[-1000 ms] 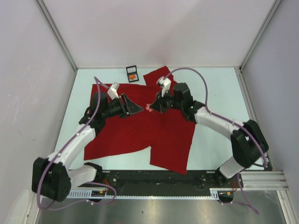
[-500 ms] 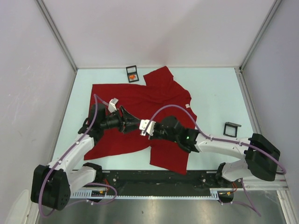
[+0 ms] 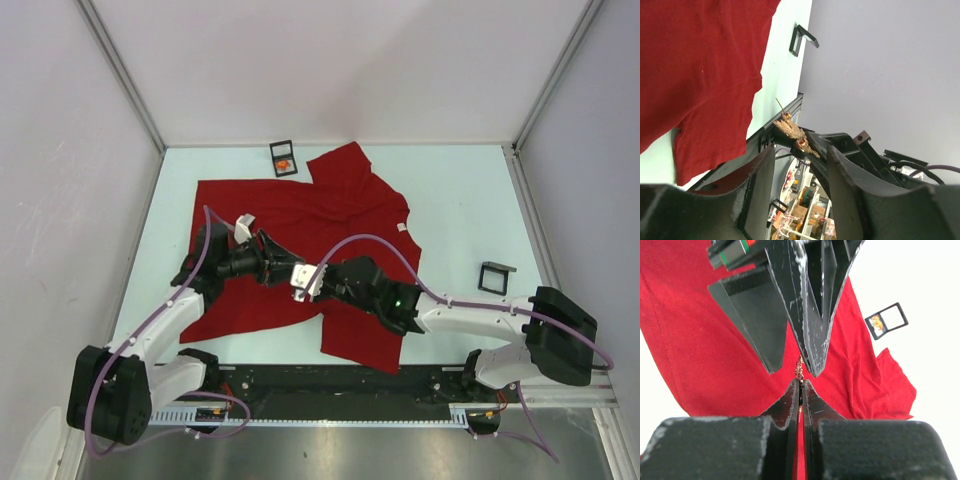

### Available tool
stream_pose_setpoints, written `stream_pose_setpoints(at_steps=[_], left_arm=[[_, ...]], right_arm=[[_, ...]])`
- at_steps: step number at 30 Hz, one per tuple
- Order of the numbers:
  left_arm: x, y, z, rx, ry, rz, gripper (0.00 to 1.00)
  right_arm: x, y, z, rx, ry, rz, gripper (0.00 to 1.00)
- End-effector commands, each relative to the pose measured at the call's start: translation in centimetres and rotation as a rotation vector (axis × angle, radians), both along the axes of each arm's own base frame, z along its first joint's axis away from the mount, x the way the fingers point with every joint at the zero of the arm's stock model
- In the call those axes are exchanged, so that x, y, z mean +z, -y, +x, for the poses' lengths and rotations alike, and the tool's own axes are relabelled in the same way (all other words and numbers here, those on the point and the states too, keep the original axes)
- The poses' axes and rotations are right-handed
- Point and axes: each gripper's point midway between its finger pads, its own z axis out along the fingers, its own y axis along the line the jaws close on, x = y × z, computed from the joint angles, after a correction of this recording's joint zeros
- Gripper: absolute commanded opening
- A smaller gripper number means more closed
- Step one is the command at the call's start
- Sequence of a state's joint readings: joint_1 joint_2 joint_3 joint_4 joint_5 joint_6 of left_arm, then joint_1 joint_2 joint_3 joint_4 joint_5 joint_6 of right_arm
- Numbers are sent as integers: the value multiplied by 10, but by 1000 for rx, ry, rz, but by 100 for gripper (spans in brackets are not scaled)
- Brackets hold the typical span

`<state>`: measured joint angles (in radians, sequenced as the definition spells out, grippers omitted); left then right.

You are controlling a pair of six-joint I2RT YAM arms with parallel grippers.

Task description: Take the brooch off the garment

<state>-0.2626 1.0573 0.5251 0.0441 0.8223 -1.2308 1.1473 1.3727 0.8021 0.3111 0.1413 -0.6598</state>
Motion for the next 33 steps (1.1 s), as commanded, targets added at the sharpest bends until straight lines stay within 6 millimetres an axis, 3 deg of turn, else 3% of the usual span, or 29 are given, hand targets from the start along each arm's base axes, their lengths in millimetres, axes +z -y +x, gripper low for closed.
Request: stream_pose_setpoints(at_steps=[1, 8, 12, 15, 16, 18, 19, 20, 24, 25, 27, 29, 33], left_arm=[[3, 4, 0, 4, -18, -35, 50], [4, 4, 1, 8, -14, -42, 39], [4, 4, 2, 5, 10, -47, 12], [4, 4, 7, 7, 67, -42, 0], [5, 5, 9, 7, 89, -40, 0], [9, 6, 13, -1, 148, -40, 0], [12, 6, 15, -2, 187, -40, 0], [12, 6, 18, -5, 227, -23, 0], [20, 0, 37, 32, 393, 63, 0], [22, -2, 39, 40, 444, 84, 0], [26, -5, 43, 75, 525, 85, 0], [29, -7, 43, 94, 571, 80, 0], [31, -10, 39, 140, 647, 29, 0]], right_arm=[[18, -7, 2, -11, 60, 50, 0], [22, -15, -8, 9, 76, 60, 0], [19, -17, -12, -6, 73, 59, 4], [14, -13, -11, -38, 27, 68, 8], [14, -12, -9, -58, 18, 77, 10], [15, -5, -3, -143, -29, 126, 26], [14, -2, -2, -171, -59, 143, 39], [19, 1, -3, -199, -103, 184, 57], [23, 14, -8, -292, -336, 309, 75], [13, 23, -3, -374, -459, 354, 77], [18, 27, 2, -437, -638, 453, 77], [5, 40, 11, -561, -965, 597, 75], [16, 28, 9, -504, -1275, 812, 72]])
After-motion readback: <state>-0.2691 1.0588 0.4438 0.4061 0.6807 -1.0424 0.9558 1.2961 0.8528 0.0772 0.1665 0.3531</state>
